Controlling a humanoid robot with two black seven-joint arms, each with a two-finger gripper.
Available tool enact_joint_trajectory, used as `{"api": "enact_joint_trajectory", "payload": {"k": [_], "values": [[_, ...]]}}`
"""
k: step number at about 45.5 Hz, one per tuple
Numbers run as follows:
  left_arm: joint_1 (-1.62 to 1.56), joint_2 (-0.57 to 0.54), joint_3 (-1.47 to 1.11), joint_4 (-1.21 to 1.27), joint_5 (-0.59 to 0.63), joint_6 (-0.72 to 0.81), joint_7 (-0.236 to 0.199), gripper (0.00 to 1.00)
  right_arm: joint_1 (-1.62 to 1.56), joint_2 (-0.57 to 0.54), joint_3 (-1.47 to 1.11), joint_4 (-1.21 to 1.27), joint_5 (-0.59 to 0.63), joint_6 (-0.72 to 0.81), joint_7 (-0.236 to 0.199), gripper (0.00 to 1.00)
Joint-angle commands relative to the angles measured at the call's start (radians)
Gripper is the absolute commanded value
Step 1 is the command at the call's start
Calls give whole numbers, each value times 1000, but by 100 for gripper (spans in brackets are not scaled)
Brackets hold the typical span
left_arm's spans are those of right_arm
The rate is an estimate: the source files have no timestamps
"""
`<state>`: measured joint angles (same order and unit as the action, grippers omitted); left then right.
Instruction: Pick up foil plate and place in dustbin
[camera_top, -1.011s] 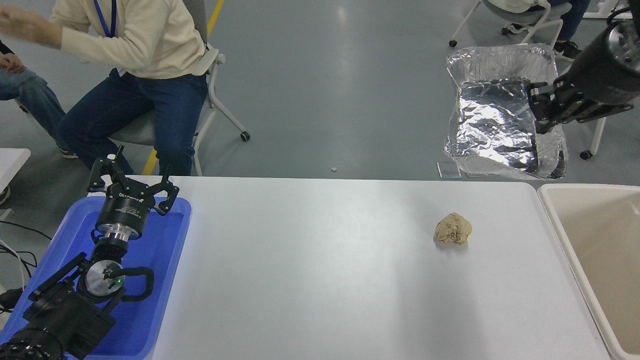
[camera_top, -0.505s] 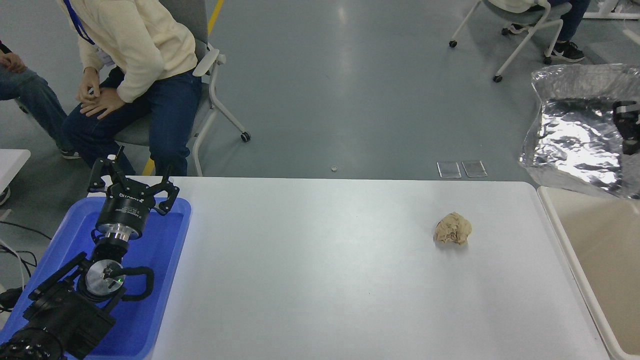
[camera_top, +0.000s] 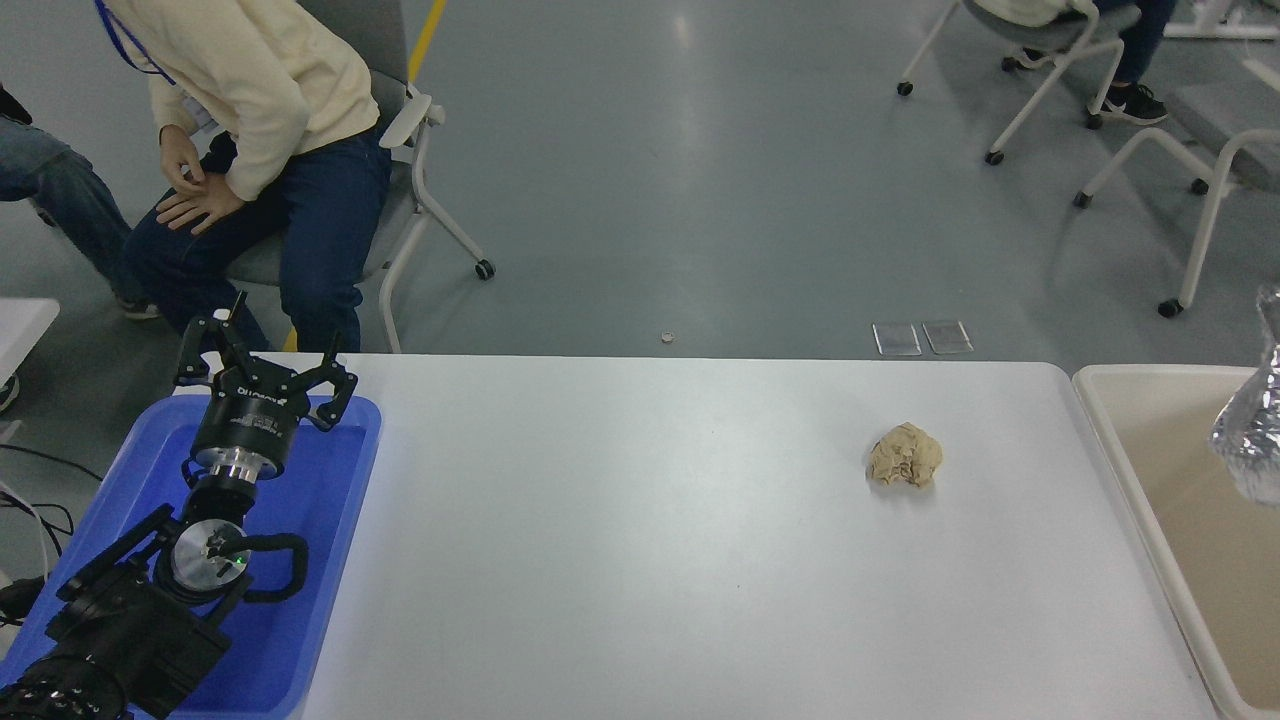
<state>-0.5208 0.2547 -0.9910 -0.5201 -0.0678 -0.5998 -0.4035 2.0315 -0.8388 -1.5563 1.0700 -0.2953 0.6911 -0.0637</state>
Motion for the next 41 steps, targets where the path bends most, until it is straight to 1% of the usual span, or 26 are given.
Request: {"api": "enact_joint_trajectory", "payload": {"k": [1,8,13,17,28,36,41], "values": [[1,0,0,0,0,0,0,100,-309,-66,188,-136,2,-185,-1,0],[-1,0,-1,0,0,0,0,100,-549,-69,367,-243,5,-355,-5,0],[-1,0,-1,0,0,0,0,100,-663,-68,442,-291,8,-476,-5,0],[1,0,0,0,0,0,0,100,-740,-66,498,-343,12,-539,-5,0],[1,0,-1,0,-1,0,0,100,-996,-31,689,-565,12,-558,-5,0],[-1,0,0,0,0,0,0,100,-1174,39,872,-755,12,-559,-5,0],[-1,0,-1,0,0,0,0,100,-1244,93,927,-854,10,-559,-5,0]]}}
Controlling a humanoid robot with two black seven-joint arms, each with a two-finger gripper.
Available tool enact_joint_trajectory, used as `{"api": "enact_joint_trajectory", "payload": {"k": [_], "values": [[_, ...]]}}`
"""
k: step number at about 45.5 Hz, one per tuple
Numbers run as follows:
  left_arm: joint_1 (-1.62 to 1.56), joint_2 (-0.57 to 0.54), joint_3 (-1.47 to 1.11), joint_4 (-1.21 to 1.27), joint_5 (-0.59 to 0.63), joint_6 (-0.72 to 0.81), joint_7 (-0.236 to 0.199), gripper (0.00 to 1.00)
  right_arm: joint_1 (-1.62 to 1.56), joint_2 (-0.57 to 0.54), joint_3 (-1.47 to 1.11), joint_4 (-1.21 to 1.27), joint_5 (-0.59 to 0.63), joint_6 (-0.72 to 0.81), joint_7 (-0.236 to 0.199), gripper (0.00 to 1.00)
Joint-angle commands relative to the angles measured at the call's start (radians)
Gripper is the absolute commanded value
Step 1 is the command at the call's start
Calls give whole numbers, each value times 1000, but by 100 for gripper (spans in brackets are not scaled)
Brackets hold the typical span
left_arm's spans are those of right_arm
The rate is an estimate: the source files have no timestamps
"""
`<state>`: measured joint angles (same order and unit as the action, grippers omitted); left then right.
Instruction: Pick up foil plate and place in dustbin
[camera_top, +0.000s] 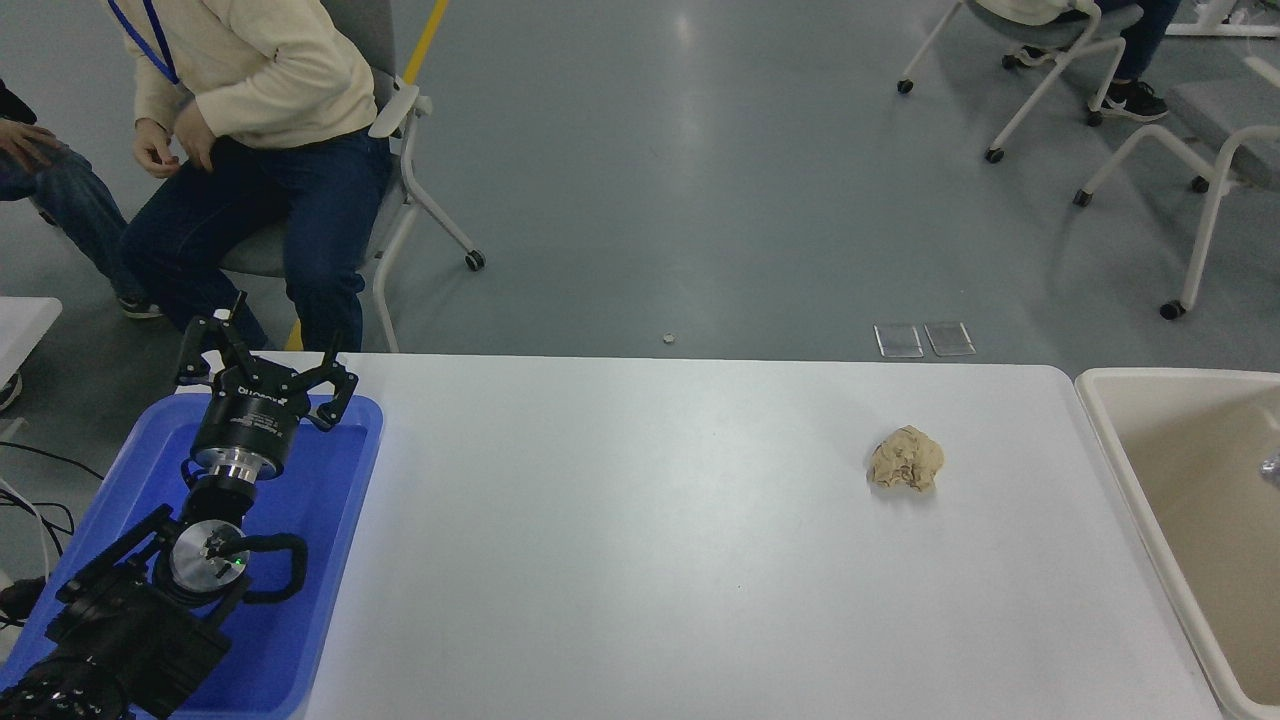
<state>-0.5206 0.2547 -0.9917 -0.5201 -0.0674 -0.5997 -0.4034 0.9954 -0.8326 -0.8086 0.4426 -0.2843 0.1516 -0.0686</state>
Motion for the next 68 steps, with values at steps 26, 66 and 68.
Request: {"api": "enact_joint_trajectory", "payload": {"k": [26,66,68], "values": [[1,0,-1,0,0,0,0,100,-291,201,184,-348,-1,-83,1,26],[-1,0,-1,0,-2,0,0,100,175,-66,-26,362,-68,-92,1,100],[-1,0,-1,0,-2,0,0,100,257,-65,-111,431,-68,-63,1,100]]}}
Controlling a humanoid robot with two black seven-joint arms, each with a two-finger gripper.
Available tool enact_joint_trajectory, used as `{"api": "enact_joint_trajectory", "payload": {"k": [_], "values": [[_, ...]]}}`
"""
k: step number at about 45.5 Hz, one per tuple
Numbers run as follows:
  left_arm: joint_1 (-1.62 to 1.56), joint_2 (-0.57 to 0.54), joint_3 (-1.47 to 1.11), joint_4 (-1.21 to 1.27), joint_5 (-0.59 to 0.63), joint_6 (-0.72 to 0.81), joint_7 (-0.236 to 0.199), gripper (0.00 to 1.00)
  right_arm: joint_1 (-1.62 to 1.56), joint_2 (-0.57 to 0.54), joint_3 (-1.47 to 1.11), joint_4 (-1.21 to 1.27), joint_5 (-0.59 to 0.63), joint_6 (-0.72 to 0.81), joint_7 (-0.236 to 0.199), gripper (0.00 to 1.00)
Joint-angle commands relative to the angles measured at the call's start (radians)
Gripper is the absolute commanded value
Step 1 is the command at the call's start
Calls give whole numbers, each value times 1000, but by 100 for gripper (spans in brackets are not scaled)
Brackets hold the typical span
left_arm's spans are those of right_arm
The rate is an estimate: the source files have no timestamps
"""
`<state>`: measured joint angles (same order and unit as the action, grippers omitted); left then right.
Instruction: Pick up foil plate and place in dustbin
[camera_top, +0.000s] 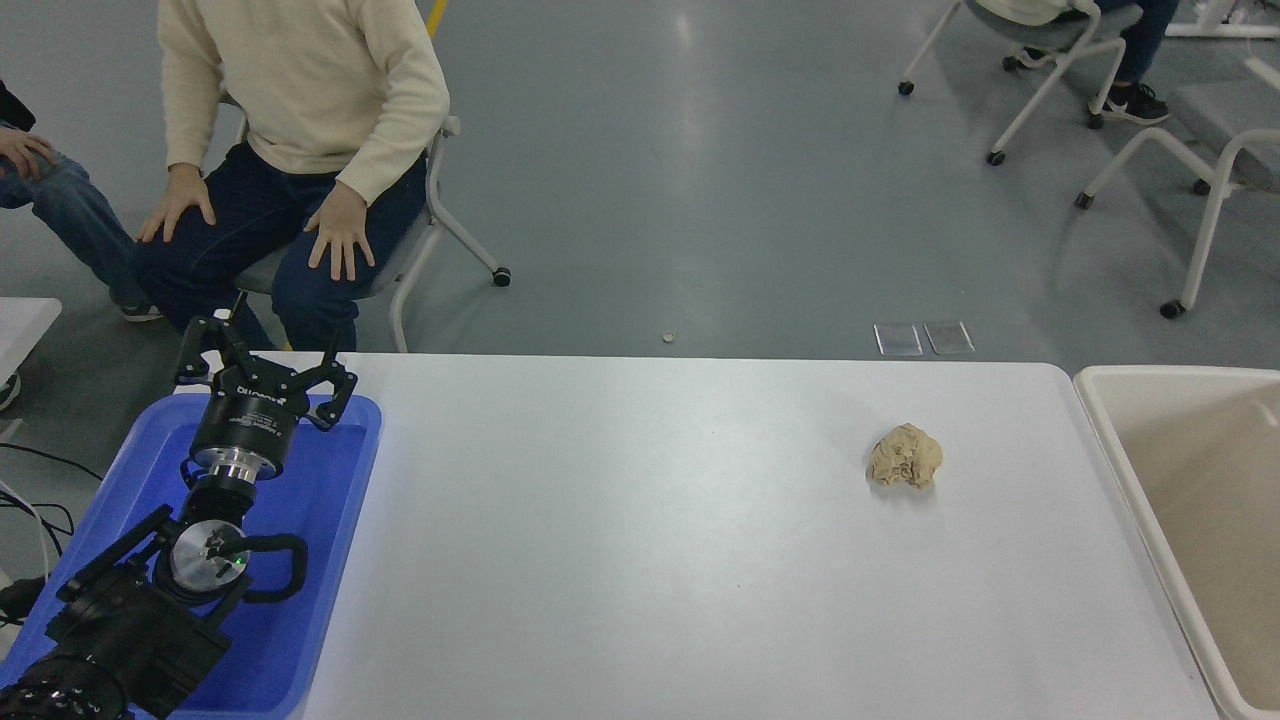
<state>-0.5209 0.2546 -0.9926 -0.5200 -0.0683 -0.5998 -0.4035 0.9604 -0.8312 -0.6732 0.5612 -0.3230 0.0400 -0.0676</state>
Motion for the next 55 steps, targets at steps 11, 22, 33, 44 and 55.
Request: {"api": "enact_joint_trajectory", "payload": {"k": [11,22,33,44,55], "values": [[-1,0,0,0,1,0,0,100,745,78,-698,560,-16,256,2,100],[-1,0,0,0,-1,0,0,100,1064,271,-744,684,-10,711,6,100],[1,0,0,0,1,0,0,100,1209,500,-732,706,-4,745,6,100],[-1,0,0,0,-1,2,0,100,1327,586,-634,776,12,745,8,100],[-1,0,0,0,1,2,0,100,1365,583,-615,783,19,745,8,100]]}}
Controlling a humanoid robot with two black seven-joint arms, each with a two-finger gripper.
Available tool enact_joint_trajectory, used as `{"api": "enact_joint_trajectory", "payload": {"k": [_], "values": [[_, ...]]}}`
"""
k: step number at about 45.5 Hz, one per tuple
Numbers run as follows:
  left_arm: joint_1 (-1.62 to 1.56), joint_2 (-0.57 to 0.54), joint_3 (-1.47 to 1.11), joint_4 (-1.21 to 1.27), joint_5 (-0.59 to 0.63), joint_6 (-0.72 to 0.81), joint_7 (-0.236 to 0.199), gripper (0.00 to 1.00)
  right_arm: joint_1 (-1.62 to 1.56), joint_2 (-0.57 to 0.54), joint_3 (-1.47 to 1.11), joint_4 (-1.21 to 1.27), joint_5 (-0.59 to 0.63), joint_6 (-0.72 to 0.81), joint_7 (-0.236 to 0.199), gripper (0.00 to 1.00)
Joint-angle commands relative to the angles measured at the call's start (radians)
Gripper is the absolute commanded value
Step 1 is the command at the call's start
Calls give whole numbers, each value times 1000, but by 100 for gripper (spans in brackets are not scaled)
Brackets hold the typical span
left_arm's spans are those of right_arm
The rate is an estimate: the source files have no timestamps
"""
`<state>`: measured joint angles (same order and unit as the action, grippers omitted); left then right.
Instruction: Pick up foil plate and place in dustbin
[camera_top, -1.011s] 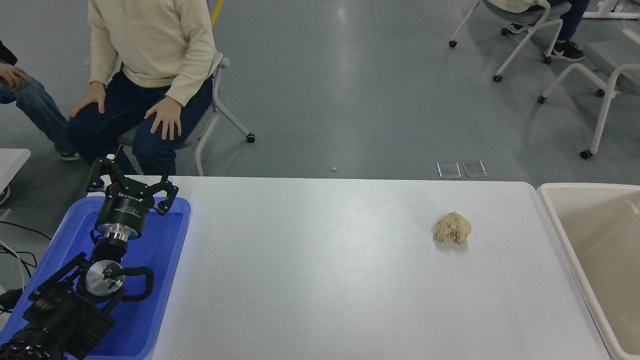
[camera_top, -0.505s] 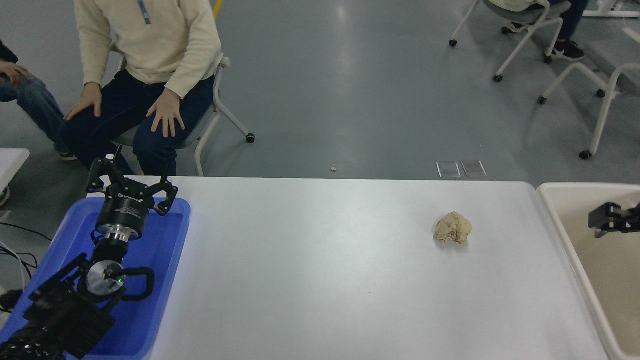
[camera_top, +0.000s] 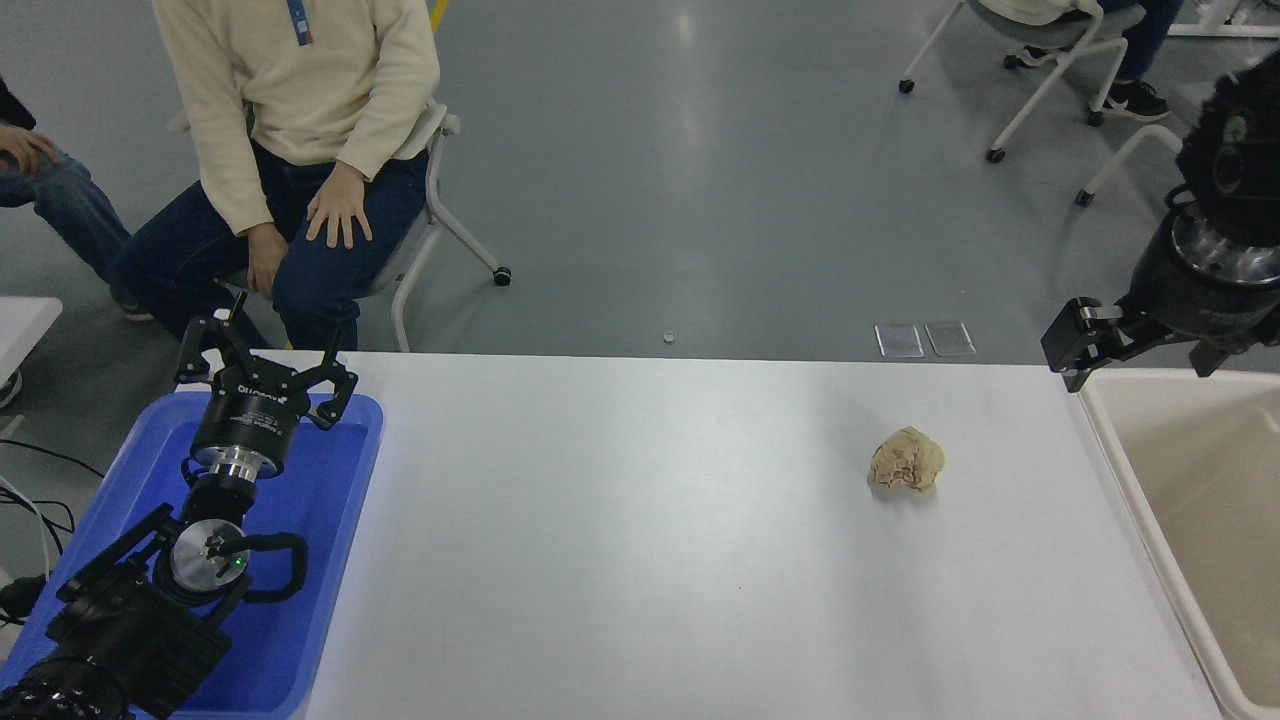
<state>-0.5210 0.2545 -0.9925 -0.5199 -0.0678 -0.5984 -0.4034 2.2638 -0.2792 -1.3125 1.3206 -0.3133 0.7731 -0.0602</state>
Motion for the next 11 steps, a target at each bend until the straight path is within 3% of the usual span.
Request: {"api": "enact_joint_trajectory", "payload": {"k": [1,11], "values": [[1,0,0,0,0,0,0,100,62,29,19,23,10,12,0,100],[1,0,0,0,-1,0,0,100,85,14,-24,23,10,12,0,100]]}}
